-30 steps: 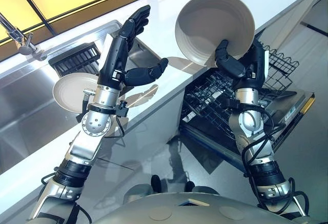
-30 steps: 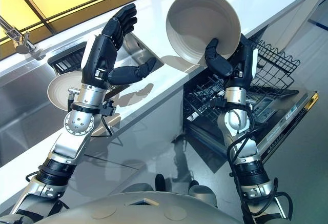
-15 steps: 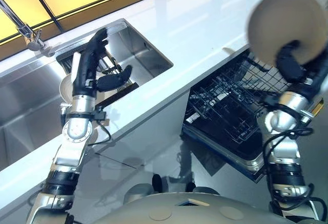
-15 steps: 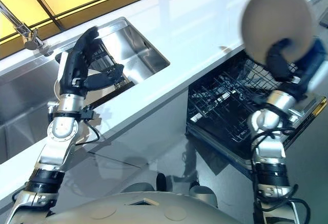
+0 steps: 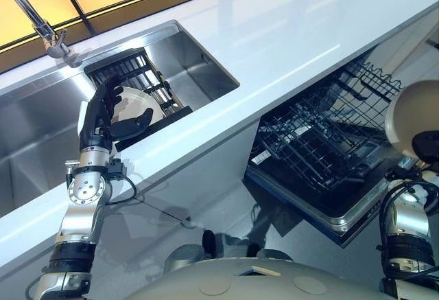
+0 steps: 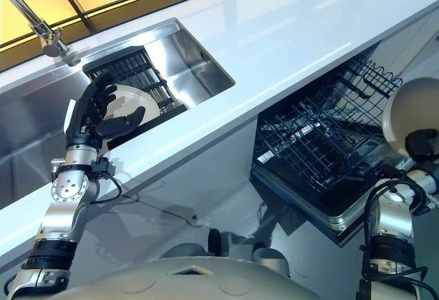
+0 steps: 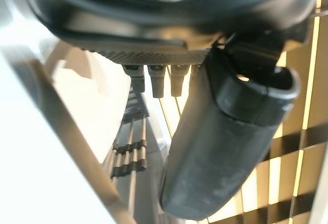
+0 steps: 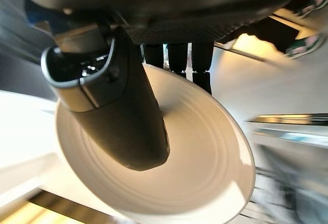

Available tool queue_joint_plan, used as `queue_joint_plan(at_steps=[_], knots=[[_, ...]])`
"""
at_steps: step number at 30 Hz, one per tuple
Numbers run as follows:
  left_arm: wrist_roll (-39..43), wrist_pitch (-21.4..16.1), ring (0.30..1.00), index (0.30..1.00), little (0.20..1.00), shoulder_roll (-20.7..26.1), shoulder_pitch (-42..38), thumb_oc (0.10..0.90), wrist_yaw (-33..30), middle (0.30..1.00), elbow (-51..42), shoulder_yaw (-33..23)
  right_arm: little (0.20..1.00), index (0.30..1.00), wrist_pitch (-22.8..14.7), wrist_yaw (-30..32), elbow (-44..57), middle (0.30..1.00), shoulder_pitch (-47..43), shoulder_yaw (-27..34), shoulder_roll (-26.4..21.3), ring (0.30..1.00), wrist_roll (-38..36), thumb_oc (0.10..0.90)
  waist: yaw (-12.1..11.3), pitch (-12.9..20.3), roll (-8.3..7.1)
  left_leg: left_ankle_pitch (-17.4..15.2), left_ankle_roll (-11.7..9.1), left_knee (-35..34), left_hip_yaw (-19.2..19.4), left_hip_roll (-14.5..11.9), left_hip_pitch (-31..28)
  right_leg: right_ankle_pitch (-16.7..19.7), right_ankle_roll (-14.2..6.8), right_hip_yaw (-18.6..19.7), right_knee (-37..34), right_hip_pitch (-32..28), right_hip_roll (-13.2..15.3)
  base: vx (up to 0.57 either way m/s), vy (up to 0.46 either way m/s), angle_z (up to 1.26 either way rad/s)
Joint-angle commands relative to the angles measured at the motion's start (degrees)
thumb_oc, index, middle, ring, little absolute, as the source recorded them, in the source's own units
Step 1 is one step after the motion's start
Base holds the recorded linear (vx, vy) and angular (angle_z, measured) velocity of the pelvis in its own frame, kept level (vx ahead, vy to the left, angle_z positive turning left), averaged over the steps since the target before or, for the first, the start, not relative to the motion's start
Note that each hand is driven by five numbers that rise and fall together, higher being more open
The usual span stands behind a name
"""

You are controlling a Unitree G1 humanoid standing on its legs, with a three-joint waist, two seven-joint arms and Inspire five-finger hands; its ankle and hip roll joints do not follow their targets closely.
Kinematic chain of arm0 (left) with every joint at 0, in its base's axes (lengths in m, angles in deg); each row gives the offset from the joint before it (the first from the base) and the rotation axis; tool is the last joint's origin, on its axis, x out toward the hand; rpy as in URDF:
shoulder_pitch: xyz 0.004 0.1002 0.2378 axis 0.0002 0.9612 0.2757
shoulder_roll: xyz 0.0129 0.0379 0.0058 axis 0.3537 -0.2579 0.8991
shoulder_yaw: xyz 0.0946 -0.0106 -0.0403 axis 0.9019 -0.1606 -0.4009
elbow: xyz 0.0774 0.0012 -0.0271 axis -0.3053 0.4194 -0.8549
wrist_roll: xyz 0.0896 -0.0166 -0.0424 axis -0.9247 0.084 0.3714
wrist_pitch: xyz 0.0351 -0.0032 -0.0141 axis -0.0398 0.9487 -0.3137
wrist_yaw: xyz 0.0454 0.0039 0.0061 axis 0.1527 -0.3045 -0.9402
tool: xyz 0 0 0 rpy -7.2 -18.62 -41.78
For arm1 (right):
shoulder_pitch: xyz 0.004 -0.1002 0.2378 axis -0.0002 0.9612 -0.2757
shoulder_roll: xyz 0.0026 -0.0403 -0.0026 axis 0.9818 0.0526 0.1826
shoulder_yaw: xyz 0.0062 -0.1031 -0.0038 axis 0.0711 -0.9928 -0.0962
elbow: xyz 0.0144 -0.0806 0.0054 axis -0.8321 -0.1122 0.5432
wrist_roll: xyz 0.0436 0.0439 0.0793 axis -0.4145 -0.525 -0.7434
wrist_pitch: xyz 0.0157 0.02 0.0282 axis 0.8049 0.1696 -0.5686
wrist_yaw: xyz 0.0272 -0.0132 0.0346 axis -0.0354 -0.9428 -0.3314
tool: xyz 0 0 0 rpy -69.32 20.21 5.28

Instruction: Pick up plates and place into dishwasher.

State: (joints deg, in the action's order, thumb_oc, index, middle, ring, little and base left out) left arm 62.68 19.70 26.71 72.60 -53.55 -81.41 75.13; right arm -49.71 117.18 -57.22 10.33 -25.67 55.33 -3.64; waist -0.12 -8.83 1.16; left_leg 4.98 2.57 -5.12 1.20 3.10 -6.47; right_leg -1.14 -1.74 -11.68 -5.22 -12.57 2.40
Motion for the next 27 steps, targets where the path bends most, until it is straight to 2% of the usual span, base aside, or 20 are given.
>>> queue_joint_plan(at_steps=[1, 3, 8, 11, 16, 18, 21, 23, 24, 27], knots=[[3.04, -4.22, 0.9, 0.9, 0.9, 6.01, -6.9, 0.8, -0.48, 0.9, -0.55, -1.8, 0.2, 0.3, -0.03, -1.39, -2.05, 0.3, -10.25, -2.58, -14.66, 0.3, 6.37, 0.1, -3.68, -0.52, -0.1, -8.55, -2.39, 6.13, -0.14, -1.49, -0.58, -7.92, 0.24, -2.05, 14.56, 7.05, -1.65, 0.01, -0.178, 0.27], [3.92, -4.83, 0.9, 0.9, 0.9, 6.73, -8.43, 0.8, -0.78, 0.9, -0.58, -0.98, 0.2, 0.3, 2.11, -1.66, -5.46, 0.3, -13.17, -4.05, -17.26, 0.3, 4.7, 0.1, -4.47, -2.0, 0.0, -8.42, -3.0, 7.72, -0.98, -1.53, 1.29, -8.21, 0.72, -2.69, 15.71, 8.14, -1.57, -0.03, -0.149, 0.34], [6.17, -7.08, 0.9, 0.9, 0.9, 8.15, -10.41, 0.8, -0.15, 0.9, -1.62, -0.4, 0.2, 0.3, 4.04, -1.25, -12.03, 0.3, -18.92, -6.21, -20.27, 0.3, 1.2, 0.1, -6.42, -5.72, 0.08, -8.15, -4.12, 12.19, -2.54, -1.63, 6.33, -8.59, 2.0, -4.07, 17.55, 10.36, -1.56, -0.05, -0.162, 0.33], [8.64, -8.87, 0.9, 0.9, 0.9, 9.23, -10.69, 0.8, 1.66, 0.9, -2.72, -0.74, 0.2, 0.3, 5.32, -0.71, -14.07, 0.3, -21.68, -7.8, -21.66, 0.3, 2.07, 0.1, -7.6, -7.65, 0.2, -7.95, -4.55, 14.27, -3.34, -1.78, 8.74, -8.65, 2.6, -4.83, 18.07, 11.15, -1.72, -0.02, -0.194, 0.22], [9.84, -11.24, 0.9, 0.9, 0.9, 11.73, -11.39, 0.8, 3.98, 0.9, -3.46, -0.65, 0.2, 0.3, 10.7, -0.45, -15.74, 0.3, -28.5, -12.55, -24.79, 0.3, 8.18, 0.1, -8.88, -10.88, 1.37, -6.68, -5.49, 16.87, -4.66, -2.12, 13.41, -8.78, 3.2, -5.17, 19.82, 13.9, -1.85, -0.05, -0.133, 0.12], [10.59, -12.05, 0.9, 0.9, 0.9, 12.81, -11.74, 0.8, 4.73, 0.9, -3.84, -0.78, 0.2, 0.3, 13.22, -2.5, -16.86, 0.3, -30.82, -14.87, -26.37, 0.3, 11.6, 0.1, -9.12, -11.86, 1.87, -6.15, -5.55, 17.68, -4.98, -2.19, 15.32, -8.87, 3.37, -4.95, 21.05, 15.74, -1.95, -0.12, -0.085, 0.01], [11.2, -12.5, 0.9, 0.9, 0.9, 13.34, -12.14, 0.8, 5.2, 0.9, -4.22, -0.99, 0.2, 0.3, 14.94, -5.07, -18.33, 0.3, -32.78, -17.19, -27.16, 0.3, 12.58, 0.1, -9.26, -12.44, 2.17, -5.67, -5.62, 18.16, -5.07, -2.37, 16.73, -8.97, 3.52, -4.83, 22.12, 17.24, -2.05, -0.06, -0.046, 0.05], [11.38, -12.77, 0.9, 0.9, 0.9, 13.47, -12.13, 0.8, 5.69, 0.9, -4.28, -1.31, 0.2, 0.3, 16.98, -8.95, -19.56, 0.3, -33.6, -19.29, -27.39, 0.3, 14.73, 0.1, -9.36, -12.9, 2.22, -5.73, -5.73, 18.74, -5.07, -2.43, 17.27, -9.4, 3.6, -4.51, 23.08, 17.85, -2.05, -0.02, -0.038, 0.03], [11.29, -13.09, 0.9, 0.9, 0.9, 13.58, -12.2, 0.8, 5.77, 0.9, -4.19, -1.16, 0.2, 0.3, 18.81, -12.88, -20.68, 0.3, -33.81, -21.29, -27.57, 0.3, 17.93, 0.1, -9.36, -13.0, 2.15, -5.43, -5.77, 18.55, -5.05, -2.56, 17.33, -9.28, 3.62, -4.33, 23.0, 17.93, -2.11, 0.0, 0.0, 0.0], [11.38, -12.85, 0.9, 0.9, 0.9, 13.23, -11.88, 0.8, 5.53, 0.9, -4.73, -1.03, 0.2, 0.3, 21.13, -19.04, -22.3, 0.3, -33.24, -25.58, -27.88, 0.3, 22.67, 0.1, -9.39, -12.87, 1.88, -4.88, -5.84, 17.99, -5.04, -2.7, 16.91, -8.93, 3.59, -4.2, 22.41, 17.38, -2.18, 0.0, 0.0, 0.0]])
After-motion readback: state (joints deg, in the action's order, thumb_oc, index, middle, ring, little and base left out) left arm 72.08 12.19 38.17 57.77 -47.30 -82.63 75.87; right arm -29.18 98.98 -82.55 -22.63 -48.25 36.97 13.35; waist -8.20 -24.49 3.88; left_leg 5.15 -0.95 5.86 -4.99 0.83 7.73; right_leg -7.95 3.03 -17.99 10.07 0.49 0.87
